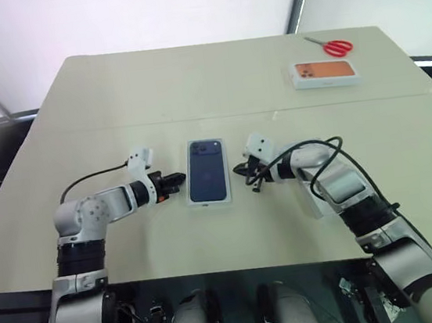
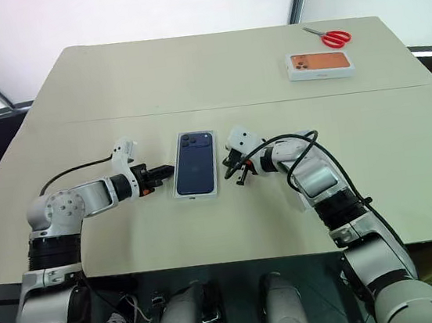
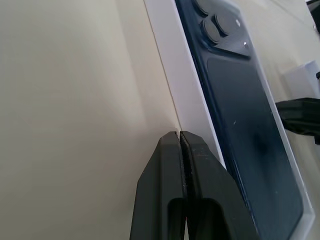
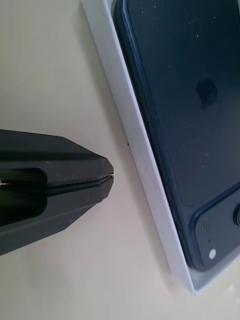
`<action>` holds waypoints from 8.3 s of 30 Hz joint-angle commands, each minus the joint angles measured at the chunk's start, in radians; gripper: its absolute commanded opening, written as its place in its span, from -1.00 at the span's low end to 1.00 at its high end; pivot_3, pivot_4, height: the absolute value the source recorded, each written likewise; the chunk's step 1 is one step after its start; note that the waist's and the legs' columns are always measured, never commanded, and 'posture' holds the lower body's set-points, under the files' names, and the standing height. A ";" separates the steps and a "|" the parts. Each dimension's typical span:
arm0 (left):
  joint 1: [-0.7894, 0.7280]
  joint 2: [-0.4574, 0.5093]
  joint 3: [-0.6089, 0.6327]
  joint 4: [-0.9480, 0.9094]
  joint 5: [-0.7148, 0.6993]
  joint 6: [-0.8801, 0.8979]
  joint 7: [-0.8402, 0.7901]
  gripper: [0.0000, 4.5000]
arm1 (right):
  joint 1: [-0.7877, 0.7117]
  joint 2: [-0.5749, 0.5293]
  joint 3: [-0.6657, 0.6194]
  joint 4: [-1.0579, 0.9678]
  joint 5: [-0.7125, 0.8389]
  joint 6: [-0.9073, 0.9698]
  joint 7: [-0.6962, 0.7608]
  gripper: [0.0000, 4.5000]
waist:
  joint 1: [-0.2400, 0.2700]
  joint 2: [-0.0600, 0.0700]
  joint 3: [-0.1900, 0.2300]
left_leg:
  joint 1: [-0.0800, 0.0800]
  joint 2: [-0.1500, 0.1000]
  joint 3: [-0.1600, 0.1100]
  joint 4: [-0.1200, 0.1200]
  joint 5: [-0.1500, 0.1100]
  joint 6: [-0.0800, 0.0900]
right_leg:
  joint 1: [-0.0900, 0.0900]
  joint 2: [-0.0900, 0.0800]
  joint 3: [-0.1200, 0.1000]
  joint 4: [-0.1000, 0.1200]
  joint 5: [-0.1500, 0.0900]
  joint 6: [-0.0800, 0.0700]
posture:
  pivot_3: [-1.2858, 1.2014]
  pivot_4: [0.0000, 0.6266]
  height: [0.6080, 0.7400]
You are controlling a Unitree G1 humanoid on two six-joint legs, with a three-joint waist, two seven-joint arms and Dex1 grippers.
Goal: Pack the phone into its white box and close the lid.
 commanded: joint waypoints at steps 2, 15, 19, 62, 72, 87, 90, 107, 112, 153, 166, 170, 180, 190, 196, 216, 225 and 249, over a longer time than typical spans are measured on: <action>-0.028 -0.020 -0.029 0.023 0.052 -0.039 -0.017 -0.94 | -0.004 0.007 -0.002 -0.038 -0.013 -0.022 -0.012 -1.00 | 0.002 0.000 0.000 | 0.000 0.000 0.000 0.000 0.000 0.000 | 0.000 0.000 0.000 0.000 0.000 0.000 | 0.03 -0.52 0.96; -0.092 -0.167 -0.178 0.019 0.116 -0.025 -0.094 -0.94 | 0.053 -0.125 -0.055 -0.105 0.004 0.013 0.063 -1.00 | 0.026 0.000 0.000 | 0.000 -0.002 -0.001 0.001 0.000 0.000 | 0.001 -0.003 -0.001 -0.001 0.000 0.000 | 0.03 -0.52 0.96; -0.144 -0.208 -0.204 0.099 0.154 -0.067 -0.135 -0.94 | 0.078 -0.176 -0.072 -0.117 -0.002 0.002 0.070 -1.00 | 0.027 0.000 0.000 | 0.000 -0.003 -0.001 0.001 0.000 0.001 | 0.002 -0.004 -0.001 -0.001 0.000 0.000 | 0.03 -0.52 0.96; -0.035 -0.106 -0.146 -0.072 0.275 -0.287 -0.268 -0.94 | -0.070 -0.204 -0.114 0.220 -0.109 -0.196 -0.061 -1.00 | -0.002 0.001 0.001 | -0.001 -0.002 -0.001 0.001 -0.001 0.002 | 0.001 -0.003 -0.002 -0.001 0.000 0.000 | 0.03 -0.52 0.96; 0.037 0.017 -0.103 -0.147 0.294 -0.441 -0.334 -0.13 | -0.020 -0.284 -0.284 -0.092 0.144 0.253 0.060 -0.16 | 0.003 0.004 0.004 | -0.001 -0.002 -0.001 0.002 -0.001 0.002 | 0.001 -0.004 -0.002 0.000 0.000 0.000 | 0.03 -0.52 0.96; 0.131 0.118 -0.188 -0.196 0.327 -0.749 -0.627 0.99 | 0.146 -0.335 -0.430 -0.551 0.268 0.948 -0.168 1.00 | 0.000 0.006 0.005 | -0.009 -0.002 -0.001 0.000 -0.001 0.002 | -0.008 -0.006 -0.001 0.000 -0.001 -0.003 | 0.03 -0.52 0.96; 0.155 0.115 -0.184 -0.198 0.348 -0.860 -0.645 0.99 | 0.128 -0.295 -0.436 -0.628 0.277 1.092 -0.234 1.00 | 0.001 0.006 0.005 | -0.009 -0.001 -0.001 0.000 0.000 0.001 | -0.009 -0.005 -0.001 0.000 -0.001 -0.004 | 0.03 -0.52 0.96; 0.176 0.095 -0.196 -0.189 0.381 -0.923 -0.591 0.99 | 0.158 -0.147 -0.510 -0.657 0.559 1.173 -0.692 1.00 | 0.000 0.006 0.005 | -0.016 0.000 -0.001 0.004 0.001 0.005 | -0.012 -0.001 -0.002 0.000 0.001 -0.001 | 0.03 -0.52 0.96; 0.175 0.086 -0.207 -0.187 0.387 -0.922 -0.579 0.99 | 0.160 -0.140 -0.524 -0.643 0.698 1.173 -0.815 1.00 | 0.001 0.006 0.005 | -0.016 0.001 -0.001 0.004 0.001 0.005 | -0.012 0.002 -0.001 0.000 0.001 -0.001 | 0.03 -0.52 0.96; 0.092 0.042 -0.078 -0.145 0.279 -0.707 -0.442 1.00 | -0.268 0.573 -1.021 -0.282 1.369 0.987 -1.365 -0.98 | 0.000 0.006 0.004 | -0.015 0.002 0.001 0.005 0.002 0.005 | -0.011 0.007 -0.001 0.003 0.001 0.000 | 0.03 -0.52 0.96; 0.148 0.058 -0.012 -0.216 0.249 -0.673 -0.361 1.00 | 0.016 0.493 -0.608 -0.257 1.942 0.657 -1.587 -0.98 | -0.023 0.006 0.004 | -0.014 0.003 0.001 0.004 0.002 0.005 | -0.011 0.008 0.001 0.003 0.001 0.000 | 0.03 -0.52 0.96; 0.155 0.052 -0.014 -0.227 0.242 -0.668 -0.348 1.00 | 0.042 0.485 -0.549 -0.261 1.951 0.578 -1.561 -0.98 | -0.024 0.006 0.004 | -0.014 0.003 0.001 0.004 0.002 0.005 | -0.011 0.008 0.001 0.003 0.001 0.000 | 0.03 -0.52 0.96; 0.197 0.023 -0.039 -0.282 0.177 -0.589 -0.338 -0.02 | 0.099 0.471 -0.455 -0.238 1.872 0.459 -1.446 -1.00 | -0.024 0.006 0.004 | -0.014 0.003 0.001 0.004 0.002 0.005 | -0.011 0.008 0.001 0.003 0.001 0.000 | 0.03 -0.52 0.96; 0.201 -0.041 -0.104 -0.277 0.197 -0.588 -0.305 -0.97 | 0.151 0.431 -0.424 -0.220 1.738 0.426 -1.325 -1.00 | -0.015 0.006 0.004 | -0.014 0.003 0.001 0.005 0.002 0.005 | -0.011 0.008 0.001 0.003 0.001 0.000 | 0.03 -0.52 0.96; 0.175 -0.091 -0.150 -0.227 0.233 -0.614 -0.298 -1.00 | 0.164 0.389 -0.421 -0.224 1.683 0.444 -1.255 -0.57 | -0.002 0.006 0.004 | -0.014 0.003 0.001 0.005 0.002 0.005 | -0.011 0.008 0.001 0.004 0.001 -0.001 | 0.03 -0.52 0.96; 0.025 -0.270 -0.247 0.028 0.343 -0.750 -0.326 -1.00 | 0.195 -0.043 -0.440 -0.398 0.997 0.306 -0.851 0.73 | 0.002 0.005 0.003 | -0.014 0.002 0.001 0.007 0.002 0.006 | -0.010 0.007 0.001 0.003 0.001 0.000 | 0.03 -0.52 0.96; 0.054 -0.138 -0.185 -0.050 0.320 -0.677 -0.341 -1.00 | 0.216 -0.200 -0.221 -0.401 0.517 0.091 -0.589 -0.98 | 0.000 0.006 0.003 | -0.014 0.003 0.001 0.007 0.002 0.006 | -0.011 0.007 0.001 0.004 0.001 0.000 | 0.03 -0.52 0.96; 0.024 -0.218 -0.254 0.058 0.397 -0.616 -0.303 -1.00 | 0.250 -0.169 -0.119 -0.391 0.096 -0.054 -0.388 -0.98 | 0.005 0.005 0.003 | -0.009 0.002 0.001 0.008 0.002 0.006 | -0.004 0.006 -0.001 0.003 0.001 0.000 | 0.03 -0.52 0.96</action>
